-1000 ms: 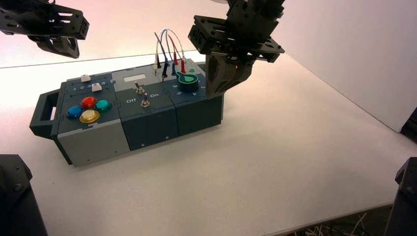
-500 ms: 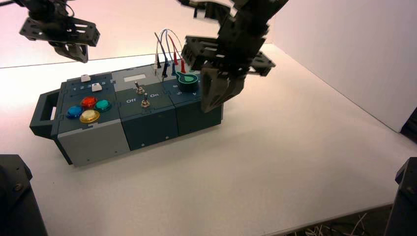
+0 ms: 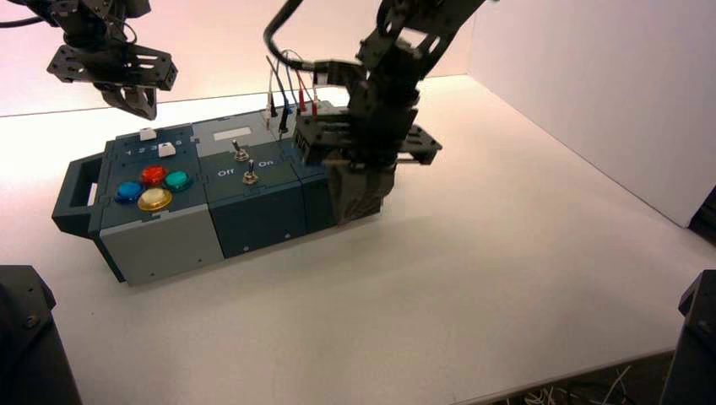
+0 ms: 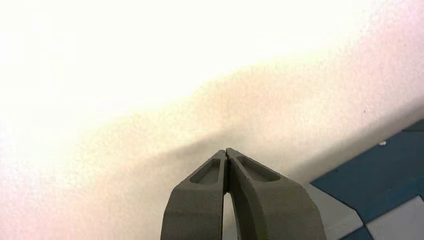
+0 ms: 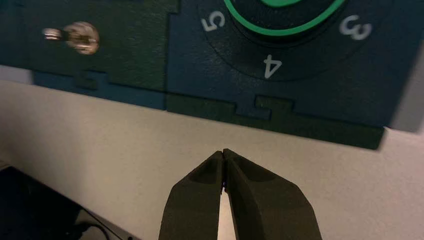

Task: Rotate the box counterclockwise.

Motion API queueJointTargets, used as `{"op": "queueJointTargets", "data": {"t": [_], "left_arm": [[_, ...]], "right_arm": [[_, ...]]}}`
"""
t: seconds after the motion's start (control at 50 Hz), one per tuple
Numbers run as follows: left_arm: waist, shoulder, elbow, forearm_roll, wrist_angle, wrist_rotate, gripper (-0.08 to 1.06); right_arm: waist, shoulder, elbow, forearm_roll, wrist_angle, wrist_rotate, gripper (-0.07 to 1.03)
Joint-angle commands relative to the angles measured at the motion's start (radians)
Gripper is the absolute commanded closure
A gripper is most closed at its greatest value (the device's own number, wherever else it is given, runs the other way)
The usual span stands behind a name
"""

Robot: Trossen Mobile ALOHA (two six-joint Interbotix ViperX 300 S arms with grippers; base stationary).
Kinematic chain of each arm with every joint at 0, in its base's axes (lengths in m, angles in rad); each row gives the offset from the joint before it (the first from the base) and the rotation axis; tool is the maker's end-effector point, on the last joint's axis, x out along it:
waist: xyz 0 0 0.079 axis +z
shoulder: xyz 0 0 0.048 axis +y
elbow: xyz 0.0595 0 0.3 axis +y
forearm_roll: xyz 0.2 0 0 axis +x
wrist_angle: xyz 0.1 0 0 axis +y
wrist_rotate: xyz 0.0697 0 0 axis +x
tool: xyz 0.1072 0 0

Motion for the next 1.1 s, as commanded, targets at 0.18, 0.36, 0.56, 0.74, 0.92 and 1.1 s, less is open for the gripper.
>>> {"op": "queueJointTargets", "data": {"t": [0.18,0.36,0.56,0.74,0.92,1.1], "left_arm": [[0.002,-0.097,0.026,-0.009,0.015,0.000,1.01],[0.002,-0.149,0.061,-0.015,0.025,0.000,1.01],[0.002,-0.152,0.063,-0.015,0.025,0.000,1.01],[0.000,-0.126,0.064,-0.017,0.025,0.000,1.01],[0.000,-0.104,0.064,-0.017,0.020,0.000,1.01],[0.000,-0.094,0.061,-0.018,0.020,-0.005,1.01]], "right_arm": [[-0.006,0.011,-0.063,-0.025,0.017,-0.021,0.98],[-0.012,0.005,-0.084,-0.051,0.040,-0.026,0.98],[-0.038,-0.009,-0.094,-0.114,0.063,-0.026,0.98],[-0.087,-0.015,-0.092,-0.150,0.078,-0.026,0.98],[-0.115,-0.015,-0.110,-0.183,0.080,-0.026,0.98],[-0.152,0.002,-0.158,-0.227,0.080,-0.026,0.98]]}}
